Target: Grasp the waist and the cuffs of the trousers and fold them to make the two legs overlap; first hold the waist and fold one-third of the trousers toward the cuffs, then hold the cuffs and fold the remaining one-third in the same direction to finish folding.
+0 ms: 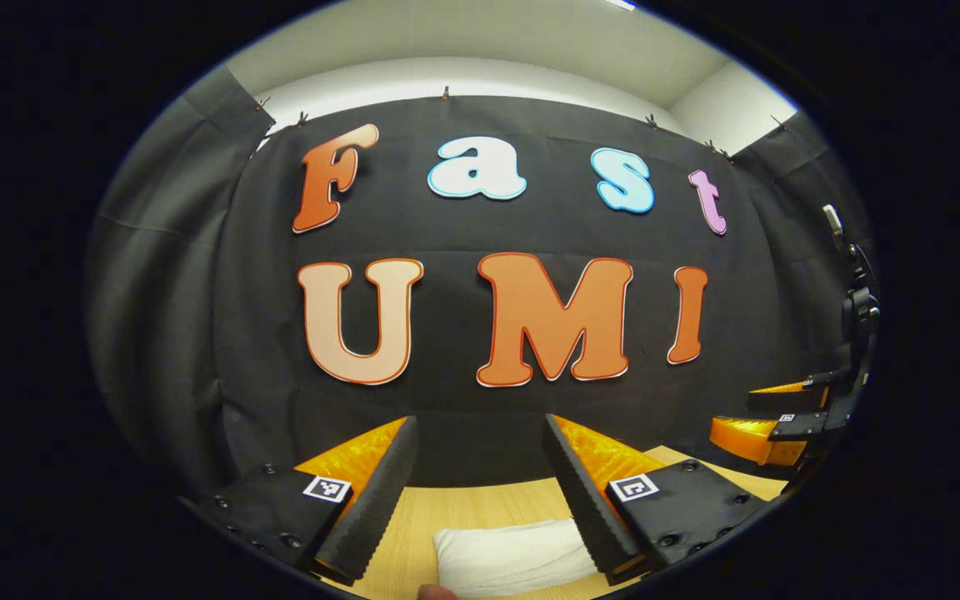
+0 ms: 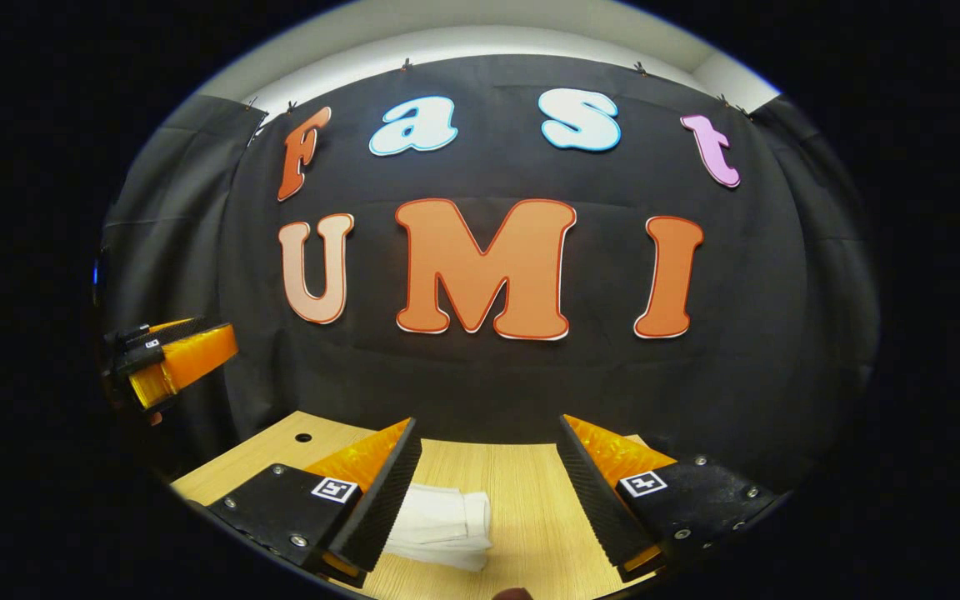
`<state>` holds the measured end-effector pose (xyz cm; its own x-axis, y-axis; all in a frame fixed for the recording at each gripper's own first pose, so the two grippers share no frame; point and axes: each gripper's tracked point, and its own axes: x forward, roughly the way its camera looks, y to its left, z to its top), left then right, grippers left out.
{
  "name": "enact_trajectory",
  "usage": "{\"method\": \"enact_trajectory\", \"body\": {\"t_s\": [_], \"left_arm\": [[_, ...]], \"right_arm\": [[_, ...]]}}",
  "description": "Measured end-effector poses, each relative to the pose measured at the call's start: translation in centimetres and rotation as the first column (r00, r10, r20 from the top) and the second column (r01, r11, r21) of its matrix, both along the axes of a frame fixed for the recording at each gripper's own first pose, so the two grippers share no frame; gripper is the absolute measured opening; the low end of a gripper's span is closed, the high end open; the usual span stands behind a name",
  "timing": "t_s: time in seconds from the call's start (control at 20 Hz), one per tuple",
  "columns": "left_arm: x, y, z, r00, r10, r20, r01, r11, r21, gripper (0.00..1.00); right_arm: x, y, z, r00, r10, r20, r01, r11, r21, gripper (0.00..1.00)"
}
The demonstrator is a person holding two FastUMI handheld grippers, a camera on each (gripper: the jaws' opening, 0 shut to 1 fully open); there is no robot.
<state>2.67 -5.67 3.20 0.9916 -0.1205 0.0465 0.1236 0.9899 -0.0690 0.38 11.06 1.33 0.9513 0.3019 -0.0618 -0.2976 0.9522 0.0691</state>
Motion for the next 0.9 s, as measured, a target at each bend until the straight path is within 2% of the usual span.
{"method": "enact_trajectory", "body": {"t_s": [0.6,0.9], "left_arm": [[-4.0,1.2,-0.8,1.0,0.007,-0.02,-0.008,1.0,-0.023,0.97],[-5.1,1.9,-0.6,1.0,0.017,-0.005,-0.017,1.0,0.012,0.97]], "right_arm": [[-2.4,-0.5,0.7,0.998,-0.021,0.064,0.021,1.0,0.003,0.98],[-2.8,-1.1,0.4,0.996,-0.033,0.08,0.033,0.999,0.002,0.98]]}}
